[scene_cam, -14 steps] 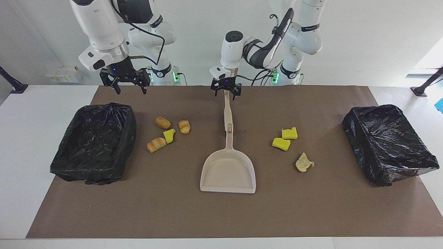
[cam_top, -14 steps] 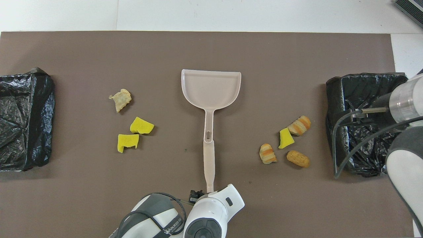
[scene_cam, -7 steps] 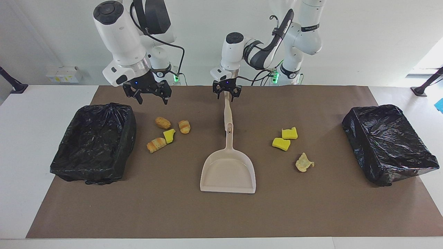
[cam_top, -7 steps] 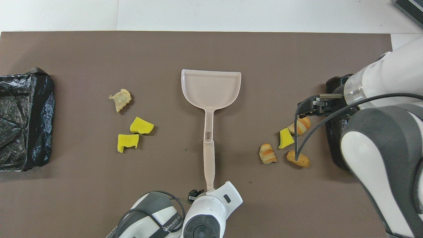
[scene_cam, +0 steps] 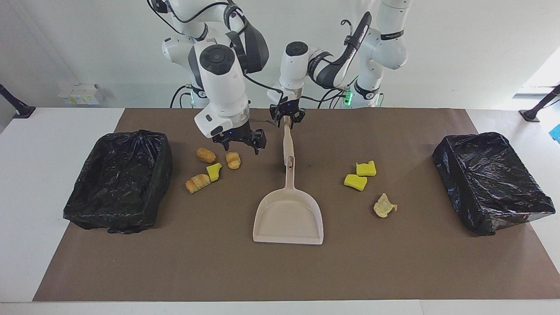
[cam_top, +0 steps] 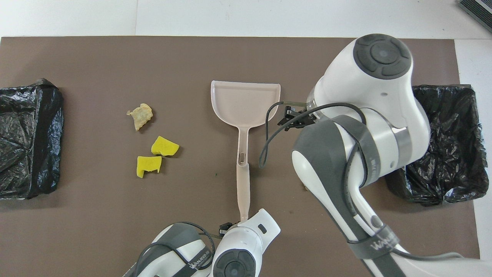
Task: Sweep and dump trash in bin
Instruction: 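Grasp the beige dustpan with the right gripper and lift it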
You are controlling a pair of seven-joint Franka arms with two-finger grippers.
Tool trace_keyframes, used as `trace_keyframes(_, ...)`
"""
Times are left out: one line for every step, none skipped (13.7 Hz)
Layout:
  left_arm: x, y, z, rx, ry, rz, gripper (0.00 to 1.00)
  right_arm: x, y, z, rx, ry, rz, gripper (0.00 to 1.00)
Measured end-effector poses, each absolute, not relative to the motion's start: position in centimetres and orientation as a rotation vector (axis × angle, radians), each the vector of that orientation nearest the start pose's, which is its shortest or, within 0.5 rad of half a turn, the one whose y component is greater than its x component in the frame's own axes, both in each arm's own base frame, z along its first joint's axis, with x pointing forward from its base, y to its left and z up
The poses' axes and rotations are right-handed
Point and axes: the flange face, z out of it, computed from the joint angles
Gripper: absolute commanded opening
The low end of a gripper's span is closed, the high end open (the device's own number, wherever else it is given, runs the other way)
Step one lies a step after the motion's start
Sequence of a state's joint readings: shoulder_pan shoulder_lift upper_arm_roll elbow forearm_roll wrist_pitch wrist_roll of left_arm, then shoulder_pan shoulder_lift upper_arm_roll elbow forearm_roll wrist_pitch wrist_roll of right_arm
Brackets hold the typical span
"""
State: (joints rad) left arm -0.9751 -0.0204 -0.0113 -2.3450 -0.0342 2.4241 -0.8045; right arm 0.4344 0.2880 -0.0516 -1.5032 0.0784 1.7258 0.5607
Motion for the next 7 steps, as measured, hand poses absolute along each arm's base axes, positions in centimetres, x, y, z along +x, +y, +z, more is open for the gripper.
trace_keyframes(28.2,-42.6,35.0,-3.222,0.248,-0.068,0.47,59.5,25.5,49.0,-3.097,0.293,0.139,1.00)
trace_keyframes(28.2,-42.5,34.9,-3.221,0.245,-0.066,0.47,59.9,26.2,48.3,-3.092,0.286,0.144,1.00)
trace_keyframes(28.1,-42.5,34.9,-3.220,0.244,-0.065,0.47,60.1,27.2,47.7,-3.091,0.269,0.146,1.00)
trace_keyframes(28.1,-42.5,34.8,-3.220,0.242,-0.064,0.47,60.1,28.3,47.1,-3.093,0.249,0.147,1.00)
trace_keyframes(28.1,-42.5,34.8,-3.219,0.240,-0.063,0.47,60.0,29.3,46.6,-3.096,0.231,0.152,1.00)
trace_keyframes(28.2,-42.4,34.8,-3.217,0.236,-0.060,0.47,59.8,30.1,46.1,-3.100,0.213,0.161,1.00)
trace_keyframes(28.2,-42.3,34.7,-3.216,0.230,-0.059,0.46,59.5,31.0,45.5,-3.104,0.192,0.174,1.00)
